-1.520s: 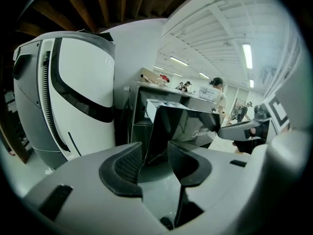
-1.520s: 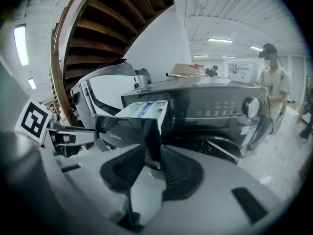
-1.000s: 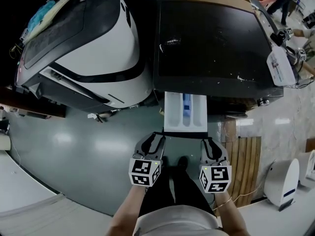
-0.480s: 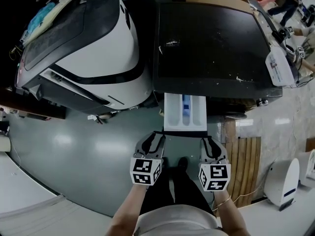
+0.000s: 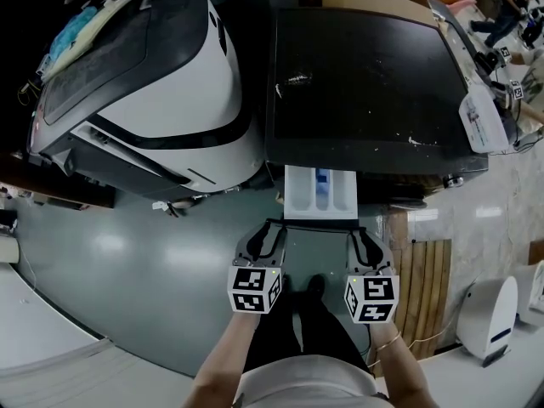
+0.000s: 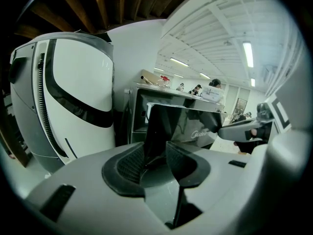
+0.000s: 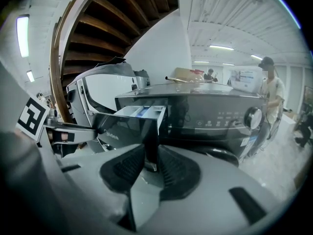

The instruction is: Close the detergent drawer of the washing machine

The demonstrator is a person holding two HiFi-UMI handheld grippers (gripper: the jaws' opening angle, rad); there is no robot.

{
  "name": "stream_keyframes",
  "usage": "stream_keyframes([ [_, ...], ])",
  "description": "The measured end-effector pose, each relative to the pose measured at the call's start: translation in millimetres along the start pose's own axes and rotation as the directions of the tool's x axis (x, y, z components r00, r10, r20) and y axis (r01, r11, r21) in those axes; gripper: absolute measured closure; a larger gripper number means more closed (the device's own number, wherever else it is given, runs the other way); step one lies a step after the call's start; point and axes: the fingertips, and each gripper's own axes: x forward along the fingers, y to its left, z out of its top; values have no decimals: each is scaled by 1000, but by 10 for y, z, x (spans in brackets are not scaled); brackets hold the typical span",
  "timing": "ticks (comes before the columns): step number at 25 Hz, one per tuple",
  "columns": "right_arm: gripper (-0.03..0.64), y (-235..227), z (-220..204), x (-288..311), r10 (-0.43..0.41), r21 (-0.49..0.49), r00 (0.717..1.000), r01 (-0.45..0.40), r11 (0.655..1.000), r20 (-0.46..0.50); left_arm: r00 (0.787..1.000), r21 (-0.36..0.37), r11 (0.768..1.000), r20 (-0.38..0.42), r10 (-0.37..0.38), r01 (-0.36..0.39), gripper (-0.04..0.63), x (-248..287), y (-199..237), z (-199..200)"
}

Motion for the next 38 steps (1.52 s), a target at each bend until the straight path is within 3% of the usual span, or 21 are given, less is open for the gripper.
stream_keyframes([
  [38, 528, -115, 259, 307, -34, 15, 999, 34, 999, 17, 1000, 14, 1000, 8, -5, 5, 474, 313, 133, 243],
])
